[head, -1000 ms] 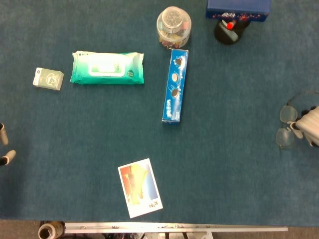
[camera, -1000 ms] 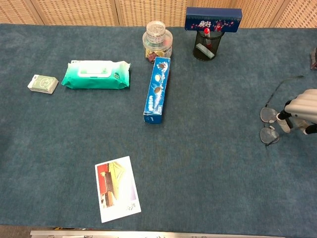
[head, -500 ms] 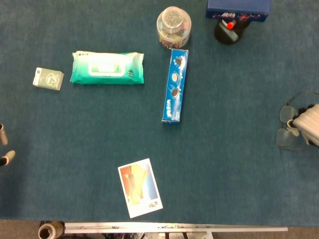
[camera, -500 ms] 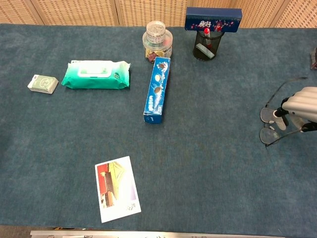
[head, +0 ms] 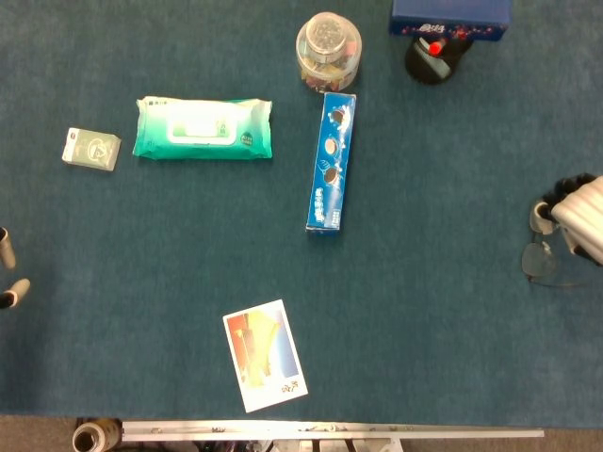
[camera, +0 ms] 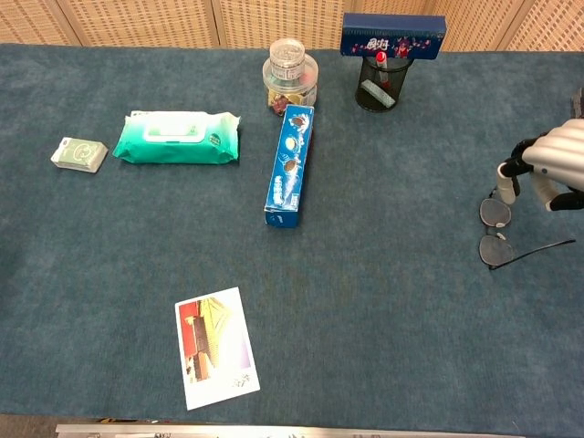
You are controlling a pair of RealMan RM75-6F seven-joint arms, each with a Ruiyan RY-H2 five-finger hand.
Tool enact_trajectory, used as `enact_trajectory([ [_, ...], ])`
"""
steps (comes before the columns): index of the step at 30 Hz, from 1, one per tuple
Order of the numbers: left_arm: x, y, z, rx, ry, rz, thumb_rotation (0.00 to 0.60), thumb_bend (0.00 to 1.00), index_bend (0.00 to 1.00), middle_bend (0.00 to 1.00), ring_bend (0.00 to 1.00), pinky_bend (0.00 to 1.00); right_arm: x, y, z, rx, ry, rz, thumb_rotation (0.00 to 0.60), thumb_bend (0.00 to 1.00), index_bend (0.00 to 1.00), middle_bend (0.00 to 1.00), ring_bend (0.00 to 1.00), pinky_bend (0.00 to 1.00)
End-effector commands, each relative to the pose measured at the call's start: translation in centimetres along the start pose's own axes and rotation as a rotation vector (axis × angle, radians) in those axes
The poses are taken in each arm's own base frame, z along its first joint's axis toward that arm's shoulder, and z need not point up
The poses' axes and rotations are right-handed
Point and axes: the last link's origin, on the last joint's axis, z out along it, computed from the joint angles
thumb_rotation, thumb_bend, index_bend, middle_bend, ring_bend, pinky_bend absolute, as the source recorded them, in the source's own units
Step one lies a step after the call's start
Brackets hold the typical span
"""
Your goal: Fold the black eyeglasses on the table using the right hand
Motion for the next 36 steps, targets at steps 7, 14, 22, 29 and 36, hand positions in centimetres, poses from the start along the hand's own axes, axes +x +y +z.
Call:
enact_trajectory([
  [7, 0.2, 0.0, 0.1, 0.0, 0.0, 0.007, 0.6, 0.05, 0.62, 0.85, 1.0, 0.98, 1.1, -0.7, -0.7, 0.039, 0.146, 0.047, 0.6, 0.63, 0.5, 0.46, 0.31, 0.37],
  [14, 0.4, 0.3, 0.3, -0.006, 0.0, 0.012, 0.6, 0.05, 0.62, 0.85, 1.0, 0.98, 0.9, -0.8, -1.3, 0.066, 0.166, 0.067, 0.6, 0.36, 0.33, 0.4, 0.29, 0.37],
  [22, 0.4, 0.5, 0.3, -0.009, -0.001, 0.014, 0.6, 0.05, 0.62, 0.84, 1.0, 0.98, 0.8, -1.3, -2.0, 0.096, 0.192, 0.089, 0.6, 0.32, 0.18, 0.38, 0.28, 0.37],
  [29, 0.4, 0.5, 0.3, -0.004, -0.002, 0.016, 0.6, 0.05, 0.62, 0.85, 1.0, 0.98, 0.9, -2.4, -2.8, 0.161, 0.211, 0.117, 0.6, 0.31, 0.18, 0.38, 0.28, 0.37],
  [36, 0.7, 1.1, 0.5, -0.01, 0.003, 0.023, 0.6, 0.05, 0.62, 0.85, 1.0, 0.98, 0.3, -3.1, -3.7, 0.233, 0.188, 0.066, 0.6, 0.23, 0.18, 0.38, 0.27, 0.37],
])
